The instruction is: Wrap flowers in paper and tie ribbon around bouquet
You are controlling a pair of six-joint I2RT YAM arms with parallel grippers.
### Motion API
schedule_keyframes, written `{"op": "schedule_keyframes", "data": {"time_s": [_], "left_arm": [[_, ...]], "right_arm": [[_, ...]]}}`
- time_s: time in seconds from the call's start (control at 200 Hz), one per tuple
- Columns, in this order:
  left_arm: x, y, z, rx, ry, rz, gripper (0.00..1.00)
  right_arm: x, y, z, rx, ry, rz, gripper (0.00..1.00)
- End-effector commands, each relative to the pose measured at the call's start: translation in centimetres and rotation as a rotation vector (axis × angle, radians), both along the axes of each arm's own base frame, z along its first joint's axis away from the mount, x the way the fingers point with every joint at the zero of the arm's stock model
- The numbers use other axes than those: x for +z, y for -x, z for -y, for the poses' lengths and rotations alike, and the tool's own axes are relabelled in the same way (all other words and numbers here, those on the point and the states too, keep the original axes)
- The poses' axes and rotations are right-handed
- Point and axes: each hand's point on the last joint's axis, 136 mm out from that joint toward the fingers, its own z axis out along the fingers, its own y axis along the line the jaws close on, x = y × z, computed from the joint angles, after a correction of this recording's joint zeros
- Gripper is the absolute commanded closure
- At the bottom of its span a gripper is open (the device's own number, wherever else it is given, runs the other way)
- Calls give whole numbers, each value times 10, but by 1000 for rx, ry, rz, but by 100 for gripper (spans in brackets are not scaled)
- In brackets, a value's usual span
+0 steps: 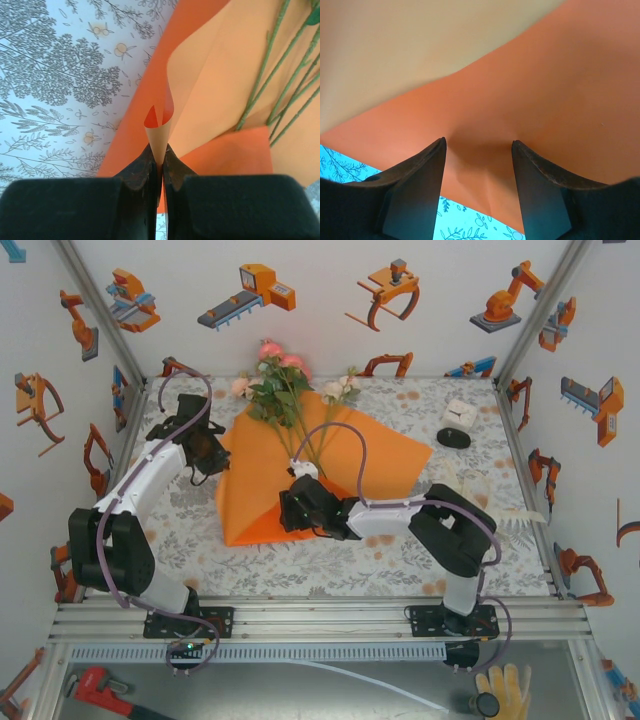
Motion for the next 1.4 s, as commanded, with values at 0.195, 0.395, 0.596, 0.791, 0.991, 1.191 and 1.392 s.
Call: {"op": "schedule_keyframes", "data": {"time_s": [0.195,0.395,0.596,0.791,0.991,1.191,1.392], "left_arm": [[57,-19,11,14,101,129,85],[71,-29,11,26,95,138,85],[67,-28,11,29,98,135,85],[73,-34,13,20,106,150,84],[84,-47,13,21,97,179,84],[85,-63,17,20,100,176,84],[78,-68,22,15,115,160,85]], "right_arm": [[-39,6,19,-24,129,-46,49],[-2,9,13,26,123,-31,49],[3,2,33,20,213,62,49],[-11,7,33,62,259,41,51],[-19,6,35,74,310,40,54],[21,17,20,146,180,46,51],[54,30,28,133,89,23,50]]}}
